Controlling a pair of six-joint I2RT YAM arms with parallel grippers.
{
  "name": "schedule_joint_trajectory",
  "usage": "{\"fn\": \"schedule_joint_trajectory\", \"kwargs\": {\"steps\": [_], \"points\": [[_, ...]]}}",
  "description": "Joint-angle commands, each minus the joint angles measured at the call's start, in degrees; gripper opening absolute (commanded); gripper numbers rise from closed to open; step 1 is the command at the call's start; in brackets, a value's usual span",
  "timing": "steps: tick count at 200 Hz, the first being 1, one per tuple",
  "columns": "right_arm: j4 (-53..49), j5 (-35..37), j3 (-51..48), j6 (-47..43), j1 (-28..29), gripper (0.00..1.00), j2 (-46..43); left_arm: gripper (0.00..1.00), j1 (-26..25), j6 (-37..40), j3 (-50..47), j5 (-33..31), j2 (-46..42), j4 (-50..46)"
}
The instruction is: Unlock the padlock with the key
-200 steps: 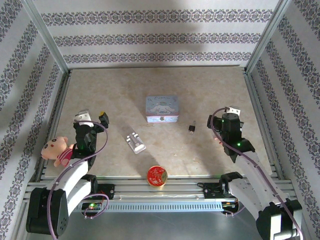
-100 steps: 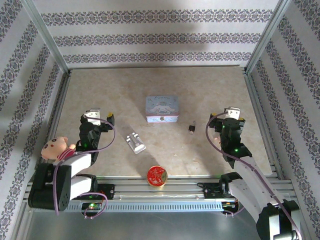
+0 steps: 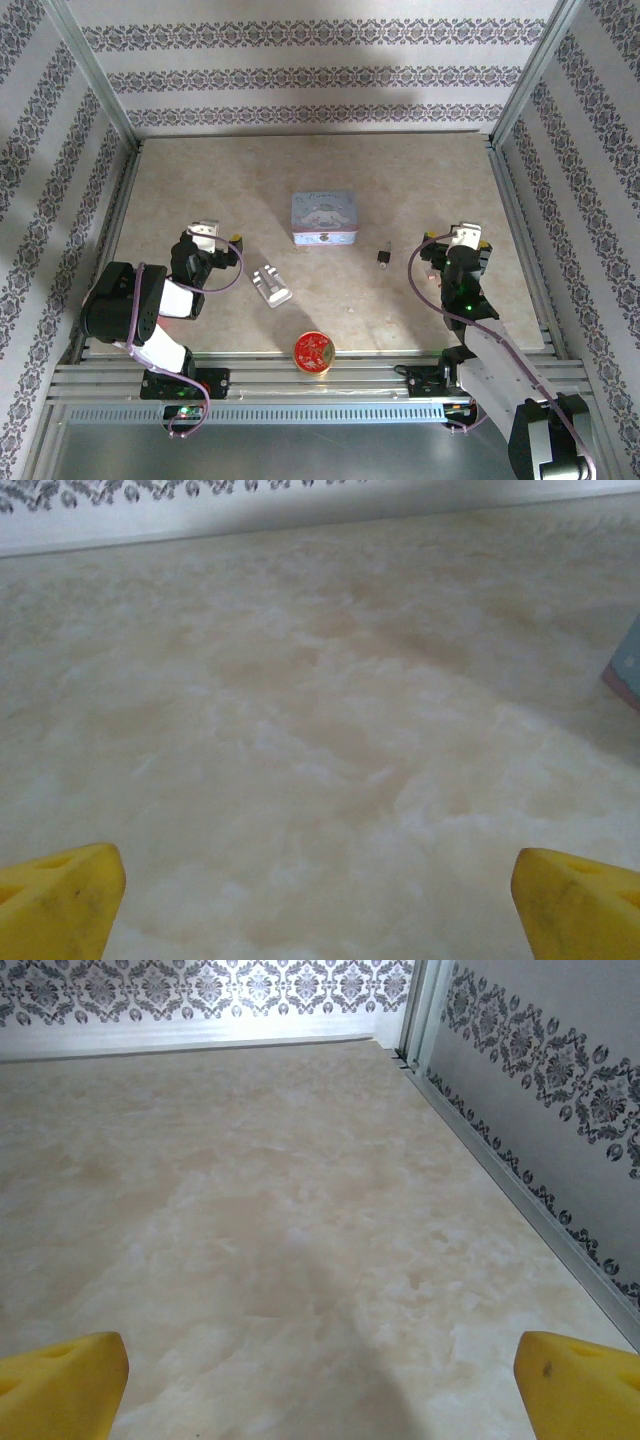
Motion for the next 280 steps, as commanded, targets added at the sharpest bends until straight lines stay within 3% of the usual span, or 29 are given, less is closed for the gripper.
{"fn": "schedule_joint_trajectory", "kwargs": {"steps": [1, 14, 47, 240, 280], "points": [[7.1, -2.3, -2.5, -0.4, -1.8, 0.98, -0.4, 0.99, 2.9, -0.1, 4.4, 7.2, 0.2, -3.5], [9.6, -3.5, -3.7, -0.2, -3.0, 0.98, -0.4, 0.99, 3.9, -1.1, 6.6, 7.2, -0.5, -9.1], [14.8, -6.9, -5.2, 0.2, -6.1, 0.98, 2.0, 0.99, 4.1, -3.8, 7.0, -0.3, 0.2, -8.7], [51.0, -14.3, -0.3, 0.5, -8.5, 0.98, 42.2, 0.99, 4.0, -3.4, 6.9, 1.1, 0.1, -8.4], [47.6, -15.6, 1.3, 0.0, -8.5, 0.98, 41.8, 0.99, 4.0, -3.4, 6.9, 1.1, 0.1, -8.5]]}}
